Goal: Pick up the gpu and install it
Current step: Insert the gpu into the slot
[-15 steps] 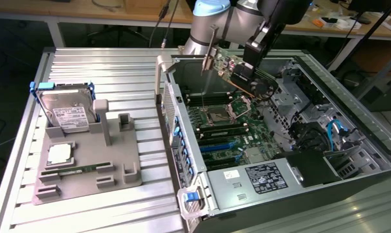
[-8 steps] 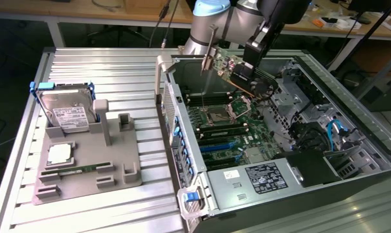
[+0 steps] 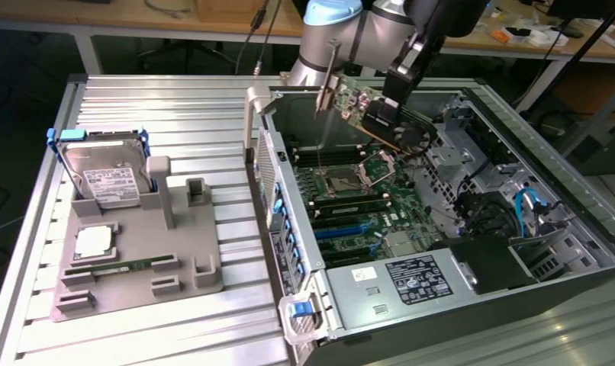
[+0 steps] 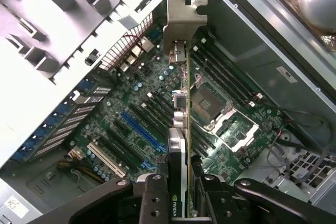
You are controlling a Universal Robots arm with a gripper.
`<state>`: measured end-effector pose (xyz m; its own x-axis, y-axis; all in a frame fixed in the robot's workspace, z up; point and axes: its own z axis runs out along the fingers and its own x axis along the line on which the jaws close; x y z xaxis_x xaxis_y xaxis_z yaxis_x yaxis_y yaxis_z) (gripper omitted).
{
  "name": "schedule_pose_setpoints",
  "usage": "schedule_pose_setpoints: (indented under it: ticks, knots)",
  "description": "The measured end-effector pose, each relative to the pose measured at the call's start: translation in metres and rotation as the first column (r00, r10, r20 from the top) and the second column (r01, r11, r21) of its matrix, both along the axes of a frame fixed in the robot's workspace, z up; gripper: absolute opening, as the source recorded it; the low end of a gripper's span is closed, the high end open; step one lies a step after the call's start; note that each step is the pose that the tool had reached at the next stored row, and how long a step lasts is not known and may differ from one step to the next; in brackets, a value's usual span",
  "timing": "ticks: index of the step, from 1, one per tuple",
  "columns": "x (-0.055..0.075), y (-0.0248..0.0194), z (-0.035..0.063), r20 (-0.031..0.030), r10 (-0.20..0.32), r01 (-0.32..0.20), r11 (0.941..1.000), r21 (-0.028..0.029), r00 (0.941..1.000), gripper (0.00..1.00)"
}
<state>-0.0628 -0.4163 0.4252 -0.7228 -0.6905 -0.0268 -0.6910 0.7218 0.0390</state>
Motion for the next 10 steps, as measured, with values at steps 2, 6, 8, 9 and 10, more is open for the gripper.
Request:
schedule_pose_setpoints:
  ticks: [2, 6, 8, 9, 10]
  knots:
    - [0.0002, 0.0002, 0.0, 0.0, 0.019, -0.019, 0.9998, -0.0001, 0.9998, 0.27]
    - [0.0004, 0.0003, 0.0, 0.0, 0.043, -0.043, 0.9991, -0.0001, 0.9991, 0.27]
    - [0.0005, 0.0006, 0.0, -0.0001, 0.066, -0.066, 0.9978, -0.0001, 0.9978, 0.27]
    - [0.0005, 0.0006, 0.0, 0.0, 0.072, -0.072, 0.9974, -0.0001, 0.9974, 0.27]
    - [0.0005, 0.0007, 0.0, 0.0, 0.078, -0.078, 0.997, -0.0001, 0.997, 0.27]
